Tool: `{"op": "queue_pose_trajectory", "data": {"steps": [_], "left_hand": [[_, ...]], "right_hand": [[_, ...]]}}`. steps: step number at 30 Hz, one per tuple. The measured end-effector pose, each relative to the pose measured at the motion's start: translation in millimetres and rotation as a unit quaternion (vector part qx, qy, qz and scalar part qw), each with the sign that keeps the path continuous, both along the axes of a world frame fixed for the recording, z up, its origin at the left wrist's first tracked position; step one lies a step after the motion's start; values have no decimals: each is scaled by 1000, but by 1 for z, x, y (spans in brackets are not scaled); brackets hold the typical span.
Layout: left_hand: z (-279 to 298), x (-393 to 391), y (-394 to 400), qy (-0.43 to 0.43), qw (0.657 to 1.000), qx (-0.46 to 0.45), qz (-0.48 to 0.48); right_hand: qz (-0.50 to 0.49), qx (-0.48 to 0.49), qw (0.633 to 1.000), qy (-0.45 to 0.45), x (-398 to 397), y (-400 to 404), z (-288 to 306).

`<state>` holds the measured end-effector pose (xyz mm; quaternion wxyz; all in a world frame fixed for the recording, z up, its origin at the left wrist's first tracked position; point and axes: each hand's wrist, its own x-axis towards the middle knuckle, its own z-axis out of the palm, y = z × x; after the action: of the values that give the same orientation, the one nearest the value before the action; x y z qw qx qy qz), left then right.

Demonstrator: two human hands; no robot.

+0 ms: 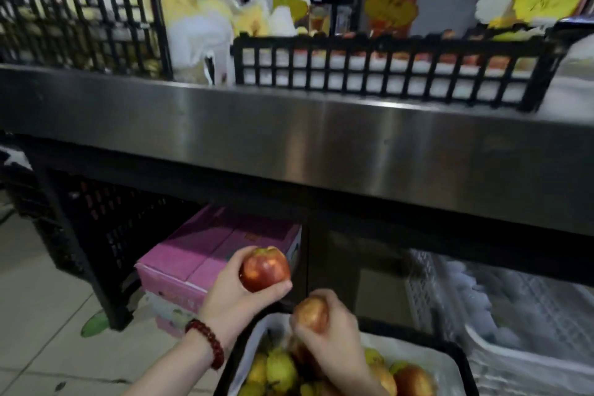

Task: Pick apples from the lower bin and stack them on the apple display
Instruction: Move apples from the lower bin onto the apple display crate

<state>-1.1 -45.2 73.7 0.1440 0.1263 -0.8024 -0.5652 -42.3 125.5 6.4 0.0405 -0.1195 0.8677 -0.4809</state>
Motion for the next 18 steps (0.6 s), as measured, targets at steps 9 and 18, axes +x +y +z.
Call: {"op": "queue_pose_trajectory", "data": {"steps": [9,18], "left_hand": [[214,-29,25,50,996,-19,-77],[403,-115,28,-11,994,-25,-104]], "right_hand": [[33,-46,998,-4,-11,67,210],[-107,-5,990,88,-56,56,447]]}}
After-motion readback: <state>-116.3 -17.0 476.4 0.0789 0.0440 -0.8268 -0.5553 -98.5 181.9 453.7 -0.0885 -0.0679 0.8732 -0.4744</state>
